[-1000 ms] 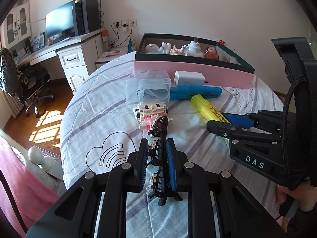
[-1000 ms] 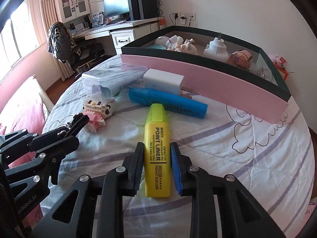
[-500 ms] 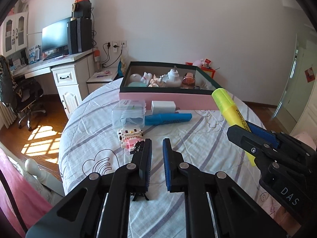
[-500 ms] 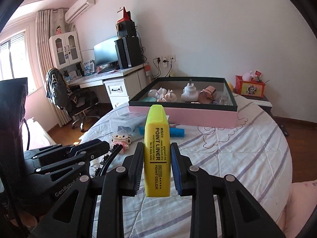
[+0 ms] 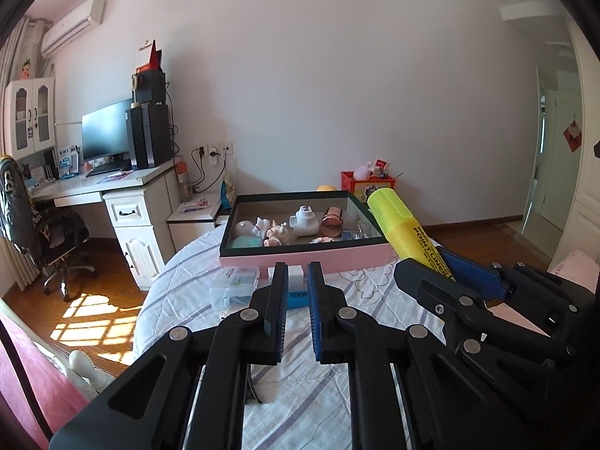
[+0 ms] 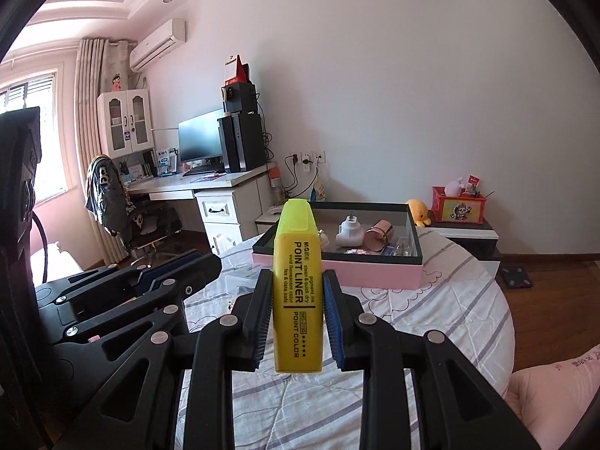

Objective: Organize rigid objects
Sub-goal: 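Carry both tools over the pink box and open them inside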

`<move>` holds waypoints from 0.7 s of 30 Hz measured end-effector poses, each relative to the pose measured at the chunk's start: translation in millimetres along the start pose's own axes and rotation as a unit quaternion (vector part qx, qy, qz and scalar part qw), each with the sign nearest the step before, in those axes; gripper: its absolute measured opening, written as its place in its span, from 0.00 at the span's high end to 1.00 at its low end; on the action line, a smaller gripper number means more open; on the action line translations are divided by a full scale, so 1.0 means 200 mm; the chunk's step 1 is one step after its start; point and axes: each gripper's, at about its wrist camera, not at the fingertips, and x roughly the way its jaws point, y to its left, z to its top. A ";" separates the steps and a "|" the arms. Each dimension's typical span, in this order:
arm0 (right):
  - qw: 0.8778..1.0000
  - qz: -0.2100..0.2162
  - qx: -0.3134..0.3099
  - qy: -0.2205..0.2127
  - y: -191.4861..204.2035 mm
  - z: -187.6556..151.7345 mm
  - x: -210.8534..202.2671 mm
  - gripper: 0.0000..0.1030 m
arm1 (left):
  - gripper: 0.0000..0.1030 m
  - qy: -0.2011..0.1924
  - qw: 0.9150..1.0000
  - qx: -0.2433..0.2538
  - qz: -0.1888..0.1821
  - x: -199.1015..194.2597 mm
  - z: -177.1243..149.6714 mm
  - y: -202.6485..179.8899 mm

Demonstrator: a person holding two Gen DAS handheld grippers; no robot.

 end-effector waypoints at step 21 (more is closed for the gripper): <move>1.000 -0.011 -0.001 -0.003 -0.03 0.07 0.08 0.74 | 0.91 -0.011 1.000 0.021 0.008 0.14 0.07 -0.02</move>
